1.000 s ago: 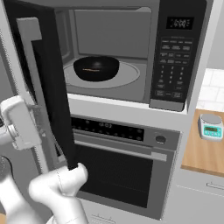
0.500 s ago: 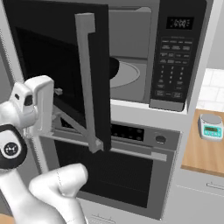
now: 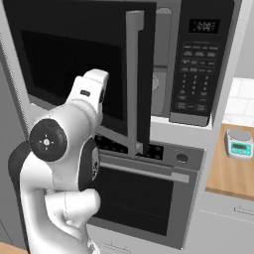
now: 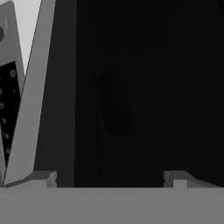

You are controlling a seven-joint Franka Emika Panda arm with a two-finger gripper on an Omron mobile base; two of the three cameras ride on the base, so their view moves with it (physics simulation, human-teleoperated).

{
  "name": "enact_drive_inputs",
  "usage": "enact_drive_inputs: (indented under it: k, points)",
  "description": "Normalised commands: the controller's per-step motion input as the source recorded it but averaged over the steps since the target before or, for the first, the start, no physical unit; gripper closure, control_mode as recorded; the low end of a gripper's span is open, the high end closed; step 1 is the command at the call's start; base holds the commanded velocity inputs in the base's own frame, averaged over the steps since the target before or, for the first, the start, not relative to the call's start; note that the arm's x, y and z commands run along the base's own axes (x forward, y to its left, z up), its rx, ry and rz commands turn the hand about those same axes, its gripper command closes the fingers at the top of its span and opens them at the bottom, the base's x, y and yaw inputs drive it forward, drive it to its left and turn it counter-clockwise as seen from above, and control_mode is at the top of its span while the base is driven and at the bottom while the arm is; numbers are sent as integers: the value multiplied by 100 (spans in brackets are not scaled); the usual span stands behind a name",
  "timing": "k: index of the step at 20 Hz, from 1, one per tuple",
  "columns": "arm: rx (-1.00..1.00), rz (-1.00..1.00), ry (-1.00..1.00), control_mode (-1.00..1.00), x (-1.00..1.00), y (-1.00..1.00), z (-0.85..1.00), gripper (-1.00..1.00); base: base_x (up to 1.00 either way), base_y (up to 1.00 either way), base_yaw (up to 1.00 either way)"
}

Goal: Pick the sweet potato from the sink and place it in the bowl. Then pick the bowl and place it in the microwave. Then close the microwave door and press the start button.

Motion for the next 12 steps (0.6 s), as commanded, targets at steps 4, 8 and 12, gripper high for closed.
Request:
enact_drive_inputs:
  k: [4, 8, 12]
  points:
    - [7, 31, 11, -100, 81, -38, 0, -100, 0, 0, 0]
    - [0, 13, 11, -100, 100, 0, -13, -100, 0, 0, 0]
    - [0, 5, 5, -100, 96, 0, -13, -100, 0, 0, 0]
